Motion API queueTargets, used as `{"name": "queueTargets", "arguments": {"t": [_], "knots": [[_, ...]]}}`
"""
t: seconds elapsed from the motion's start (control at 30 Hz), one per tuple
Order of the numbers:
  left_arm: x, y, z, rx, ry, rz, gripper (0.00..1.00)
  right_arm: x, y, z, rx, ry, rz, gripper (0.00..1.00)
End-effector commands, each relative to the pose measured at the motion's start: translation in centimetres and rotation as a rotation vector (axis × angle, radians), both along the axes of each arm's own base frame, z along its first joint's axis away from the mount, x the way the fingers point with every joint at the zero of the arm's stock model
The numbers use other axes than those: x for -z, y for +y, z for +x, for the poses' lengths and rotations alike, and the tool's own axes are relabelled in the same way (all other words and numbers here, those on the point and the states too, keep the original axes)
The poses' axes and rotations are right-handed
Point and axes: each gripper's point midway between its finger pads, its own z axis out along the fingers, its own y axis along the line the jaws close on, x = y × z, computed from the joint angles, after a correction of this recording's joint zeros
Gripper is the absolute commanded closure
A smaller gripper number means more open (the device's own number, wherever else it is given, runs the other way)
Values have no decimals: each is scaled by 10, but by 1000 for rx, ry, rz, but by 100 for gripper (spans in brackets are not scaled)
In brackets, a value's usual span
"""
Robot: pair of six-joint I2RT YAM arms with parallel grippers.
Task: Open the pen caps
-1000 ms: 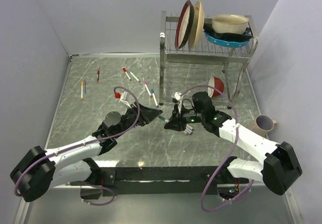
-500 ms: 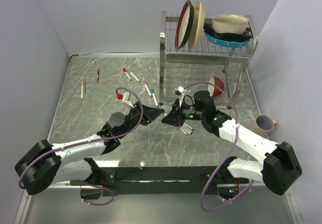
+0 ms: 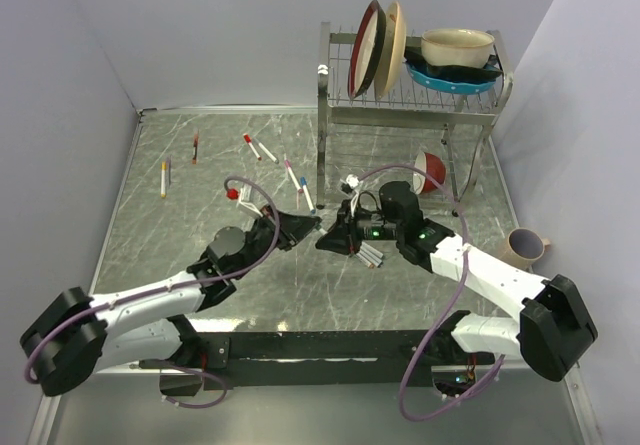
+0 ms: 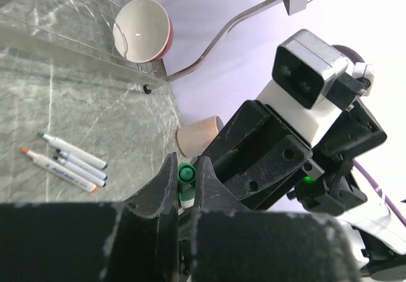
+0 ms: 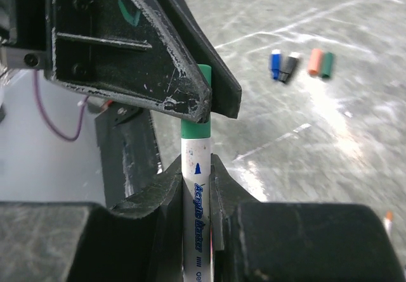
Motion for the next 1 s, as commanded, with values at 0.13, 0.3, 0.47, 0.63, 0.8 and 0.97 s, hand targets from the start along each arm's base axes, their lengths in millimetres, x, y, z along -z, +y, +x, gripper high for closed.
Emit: {"name": "queueTargets", "arguments": {"t": [0.13, 0.3, 0.47, 0.63, 0.8, 0.97], "knots": [[-9, 86, 9, -351, -15, -34, 99, 25, 5, -31, -268, -33, -101, 100], [10, 119, 1, -443, 28, -8, 99, 47, -9, -44, -430, -81, -213, 100], [38, 129, 1, -481, 91, 82, 99, 50, -18, -33, -455, -164, -282, 100], [65, 129, 0, -476, 164, 207, 99, 52, -29, -11, -349, -171, -313, 100], [80, 129, -2, -466, 205, 296, 99, 55, -43, 18, -191, -171, -352, 100], [106, 131, -4, -471, 290, 380, 99, 68, -60, 45, -18, -127, -402, 100]]}}
